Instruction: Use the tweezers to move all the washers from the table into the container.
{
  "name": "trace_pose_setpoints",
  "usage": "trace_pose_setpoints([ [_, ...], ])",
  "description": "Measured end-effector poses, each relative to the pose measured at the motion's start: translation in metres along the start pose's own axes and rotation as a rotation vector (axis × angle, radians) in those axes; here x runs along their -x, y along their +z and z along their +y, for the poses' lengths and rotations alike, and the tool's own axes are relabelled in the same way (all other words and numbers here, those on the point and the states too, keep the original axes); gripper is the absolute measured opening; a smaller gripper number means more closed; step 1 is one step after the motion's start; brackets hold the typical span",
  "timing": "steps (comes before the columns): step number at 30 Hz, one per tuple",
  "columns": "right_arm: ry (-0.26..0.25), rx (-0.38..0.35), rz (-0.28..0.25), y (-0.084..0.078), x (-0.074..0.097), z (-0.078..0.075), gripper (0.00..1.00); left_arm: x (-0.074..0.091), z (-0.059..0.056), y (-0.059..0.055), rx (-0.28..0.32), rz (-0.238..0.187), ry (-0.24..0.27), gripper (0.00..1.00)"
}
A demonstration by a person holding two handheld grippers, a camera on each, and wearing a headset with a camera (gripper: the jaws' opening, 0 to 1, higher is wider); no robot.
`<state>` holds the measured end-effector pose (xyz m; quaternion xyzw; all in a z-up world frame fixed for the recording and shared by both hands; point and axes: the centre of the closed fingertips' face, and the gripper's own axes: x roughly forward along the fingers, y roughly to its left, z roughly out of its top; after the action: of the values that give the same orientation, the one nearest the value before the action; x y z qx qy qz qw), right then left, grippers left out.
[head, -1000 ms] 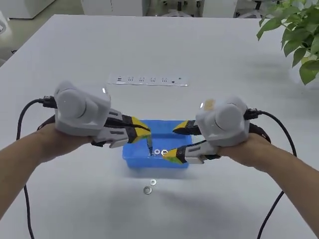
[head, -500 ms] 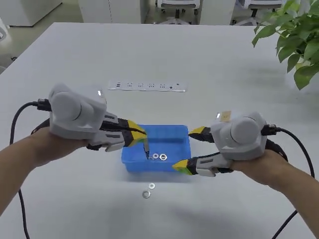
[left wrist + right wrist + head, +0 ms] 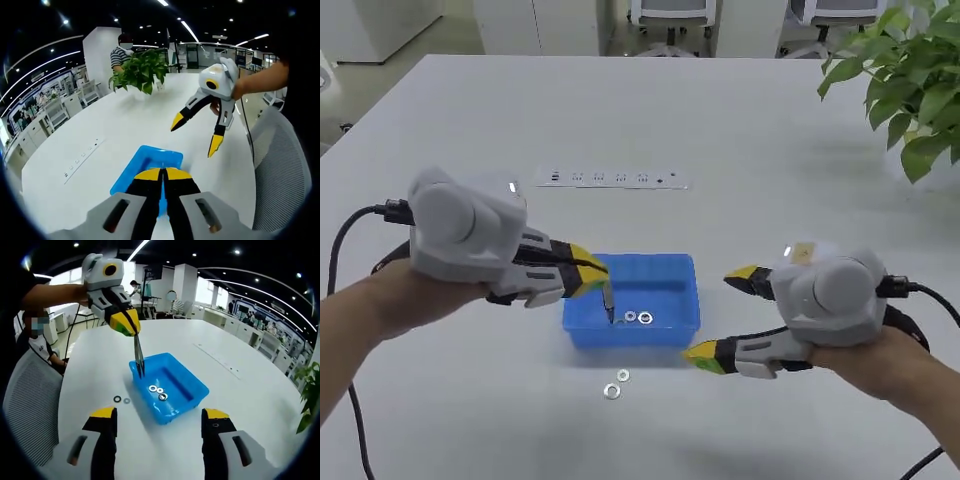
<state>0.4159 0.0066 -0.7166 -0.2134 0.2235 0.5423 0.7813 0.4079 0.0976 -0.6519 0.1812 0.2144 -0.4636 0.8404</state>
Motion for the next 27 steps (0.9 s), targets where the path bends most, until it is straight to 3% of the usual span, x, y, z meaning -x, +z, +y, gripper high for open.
trace_pose_setpoints([
  [9, -0.005, -0.019, -0.037, 0.0, 0.004, 0.008, 0.79, 0.006, -0.003, 0.005, -0.009, -0.004, 0.011, 0.05],
  [27, -0.003, -0.034, -0.059, -0.008, 0.009, 0.02, 0.97, 0.019, -0.012, 0.014, -0.023, -0.011, 0.006, 0.05],
])
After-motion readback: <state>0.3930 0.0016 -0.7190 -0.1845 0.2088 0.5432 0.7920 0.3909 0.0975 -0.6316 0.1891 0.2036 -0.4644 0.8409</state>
